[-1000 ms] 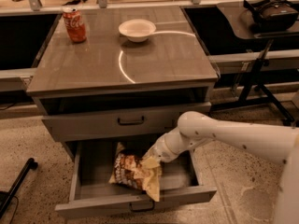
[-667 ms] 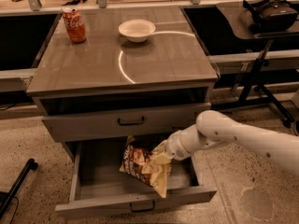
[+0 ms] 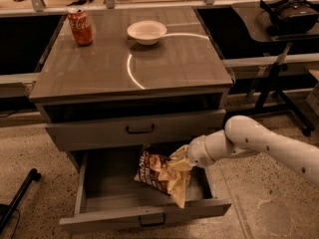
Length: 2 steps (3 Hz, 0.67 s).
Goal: Pick brown chip bag from middle drawer and place on counter
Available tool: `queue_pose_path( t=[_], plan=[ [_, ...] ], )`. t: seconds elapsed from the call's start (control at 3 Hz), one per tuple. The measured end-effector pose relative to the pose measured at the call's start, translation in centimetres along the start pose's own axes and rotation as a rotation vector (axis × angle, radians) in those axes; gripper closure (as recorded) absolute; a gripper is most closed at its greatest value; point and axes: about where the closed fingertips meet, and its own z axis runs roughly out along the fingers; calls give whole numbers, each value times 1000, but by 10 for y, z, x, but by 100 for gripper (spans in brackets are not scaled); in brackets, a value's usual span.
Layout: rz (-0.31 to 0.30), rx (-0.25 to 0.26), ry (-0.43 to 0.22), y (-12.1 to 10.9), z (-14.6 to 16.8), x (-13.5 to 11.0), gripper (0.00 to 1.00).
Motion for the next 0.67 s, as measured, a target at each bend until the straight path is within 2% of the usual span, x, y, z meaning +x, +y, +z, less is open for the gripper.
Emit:
queue_pose_path(
  t=[0.33, 0.67],
  plan=[
    [-26, -24, 16, 8, 2, -4, 100],
    [-147, -96, 61, 50, -1, -18, 100]
  ],
)
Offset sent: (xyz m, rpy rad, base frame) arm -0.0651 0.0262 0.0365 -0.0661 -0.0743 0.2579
